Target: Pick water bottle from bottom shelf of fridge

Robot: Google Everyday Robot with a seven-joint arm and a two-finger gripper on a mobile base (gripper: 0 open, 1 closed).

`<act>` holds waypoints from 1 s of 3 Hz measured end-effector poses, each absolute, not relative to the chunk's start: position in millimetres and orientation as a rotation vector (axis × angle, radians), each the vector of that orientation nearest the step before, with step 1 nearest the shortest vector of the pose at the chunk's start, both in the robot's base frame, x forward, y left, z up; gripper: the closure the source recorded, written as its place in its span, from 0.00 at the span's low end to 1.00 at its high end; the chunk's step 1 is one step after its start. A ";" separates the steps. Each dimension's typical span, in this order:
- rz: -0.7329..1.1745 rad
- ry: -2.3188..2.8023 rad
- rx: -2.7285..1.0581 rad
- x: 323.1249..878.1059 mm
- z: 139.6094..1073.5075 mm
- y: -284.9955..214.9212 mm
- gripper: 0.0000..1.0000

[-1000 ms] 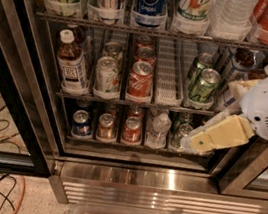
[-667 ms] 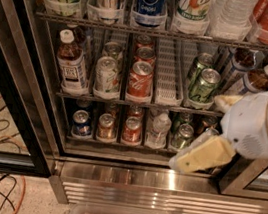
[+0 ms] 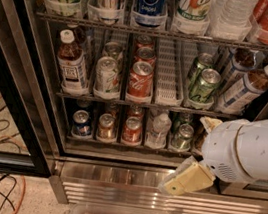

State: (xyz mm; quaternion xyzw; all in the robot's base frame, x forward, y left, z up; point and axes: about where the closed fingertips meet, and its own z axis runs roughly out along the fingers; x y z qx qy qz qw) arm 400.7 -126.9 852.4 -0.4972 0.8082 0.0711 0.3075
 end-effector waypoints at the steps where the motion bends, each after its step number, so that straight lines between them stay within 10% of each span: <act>1: 0.209 2.130 -1.259 406.4 834.0 -124.6 0.00; 3: 0.157 2.180 -1.111 429.7 800.5 -131.3 0.00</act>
Offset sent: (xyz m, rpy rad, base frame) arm 0.0484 -0.0242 -0.1073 0.0228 0.0027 -0.3124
